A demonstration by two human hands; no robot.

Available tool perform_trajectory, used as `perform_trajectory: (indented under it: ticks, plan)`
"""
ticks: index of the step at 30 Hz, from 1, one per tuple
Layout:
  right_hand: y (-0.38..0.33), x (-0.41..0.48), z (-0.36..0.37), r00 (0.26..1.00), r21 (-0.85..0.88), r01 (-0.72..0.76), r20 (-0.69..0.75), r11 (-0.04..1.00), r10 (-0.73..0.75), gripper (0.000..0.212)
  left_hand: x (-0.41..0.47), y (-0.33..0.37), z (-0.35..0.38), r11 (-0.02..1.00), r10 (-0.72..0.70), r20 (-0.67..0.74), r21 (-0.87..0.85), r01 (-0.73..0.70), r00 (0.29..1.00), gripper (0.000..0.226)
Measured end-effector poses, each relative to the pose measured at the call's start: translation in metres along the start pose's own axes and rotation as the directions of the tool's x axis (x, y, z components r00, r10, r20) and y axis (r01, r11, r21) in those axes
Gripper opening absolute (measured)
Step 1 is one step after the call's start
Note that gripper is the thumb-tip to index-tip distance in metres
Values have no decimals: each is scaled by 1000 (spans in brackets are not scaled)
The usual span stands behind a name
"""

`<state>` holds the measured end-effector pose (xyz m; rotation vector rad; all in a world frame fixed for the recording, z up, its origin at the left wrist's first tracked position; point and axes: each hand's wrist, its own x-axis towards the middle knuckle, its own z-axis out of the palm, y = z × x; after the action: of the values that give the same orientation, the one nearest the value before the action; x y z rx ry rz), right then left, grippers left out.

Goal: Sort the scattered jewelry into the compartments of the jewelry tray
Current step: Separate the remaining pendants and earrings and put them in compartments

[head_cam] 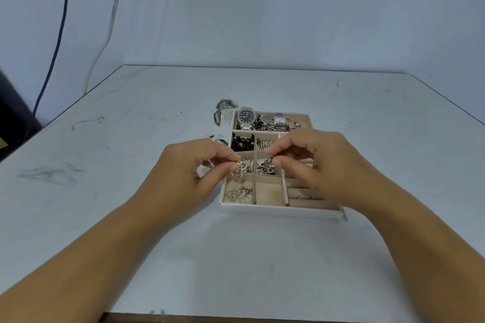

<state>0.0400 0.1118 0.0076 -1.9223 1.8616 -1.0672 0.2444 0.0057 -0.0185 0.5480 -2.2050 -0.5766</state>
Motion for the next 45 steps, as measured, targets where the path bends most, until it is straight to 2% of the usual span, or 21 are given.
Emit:
perform_trajectory:
  ticks: [9,16,26,33,41,45]
  plan:
    - [-3,-2,1,1000,25,12,-9,1000,-12,19,-2,-1,4,998,42,10,41,-42,999,12]
    - [-19,1,20,994,136,-5,106,991,-9,14,-1,-4,-3,994,-6,-15,108,8,1000,10]
    - [-23,9,37,985,-90,112,143,990,-98,8,2,-19,-18,977,-39,-44,206,47,998,8]
    - [-19,11,41,980,-159,157,144,975,-134,5,0,-19,-16,979,-46,-24,198,50,999,8]
    - [-20,10,40,985,-142,123,135,982,-104,5,0,-17,-14,983,-33,-6,178,33,999,8]
    - [-21,10,40,990,-63,66,130,996,-57,10,-1,-16,-13,988,-13,21,157,9,1000,8]
